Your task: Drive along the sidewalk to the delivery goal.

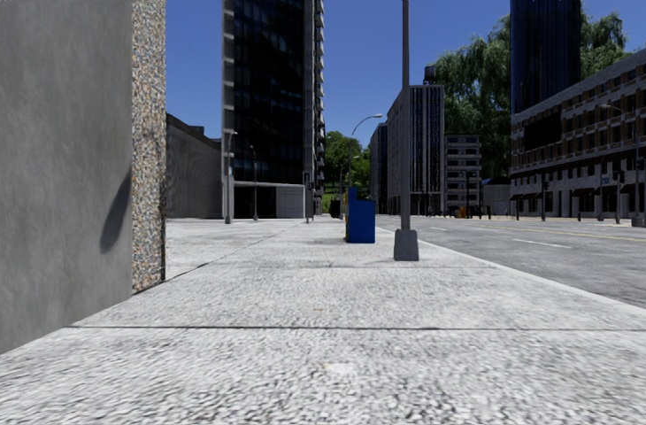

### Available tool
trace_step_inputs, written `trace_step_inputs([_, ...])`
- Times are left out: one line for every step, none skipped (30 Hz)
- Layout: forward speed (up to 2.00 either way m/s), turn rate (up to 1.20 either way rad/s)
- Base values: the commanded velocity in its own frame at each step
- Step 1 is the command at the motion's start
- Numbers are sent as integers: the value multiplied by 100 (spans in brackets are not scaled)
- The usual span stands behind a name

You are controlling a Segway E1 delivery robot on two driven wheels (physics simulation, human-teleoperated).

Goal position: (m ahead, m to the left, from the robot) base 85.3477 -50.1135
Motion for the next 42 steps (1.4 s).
trace_step_inputs([200, 0])
trace_step_inputs([200, 0])
trace_step_inputs([200, 0])
trace_step_inputs([200, 0])
trace_step_inputs([200, 0])
trace_step_inputs([200, 0])
trace_step_inputs([200, 0])
trace_step_inputs([200, 0])
trace_step_inputs([200, 0])
trace_step_inputs([200, 0])
trace_step_inputs([200, 0])
trace_step_inputs([200, 0])
trace_step_inputs([200, 0])
trace_step_inputs([200, 0])
trace_step_inputs([200, 0])
trace_step_inputs([200, 0])
trace_step_inputs([200, 0])
trace_step_inputs([200, 0])
trace_step_inputs([200, 0])
trace_step_inputs([200, 0])
trace_step_inputs([200, 0])
trace_step_inputs([200, 0])
trace_step_inputs([200, 0])
trace_step_inputs([200, 0])
trace_step_inputs([200, 0])
trace_step_inputs([200, 0])
trace_step_inputs([200, 0])
trace_step_inputs([200, 0])
trace_step_inputs([200, 0])
trace_step_inputs([200, 0])
trace_step_inputs([200, 0])
trace_step_inputs([200, 0])
trace_step_inputs([200, 0])
trace_step_inputs([200, 0])
trace_step_inputs([200, 0])
trace_step_inputs([200, 0])
trace_step_inputs([200, 0])
trace_step_inputs([200, 4])
trace_step_inputs([200, 16])
trace_step_inputs([200, 16])
trace_step_inputs([200, 22])
trace_step_inputs([200, 26])
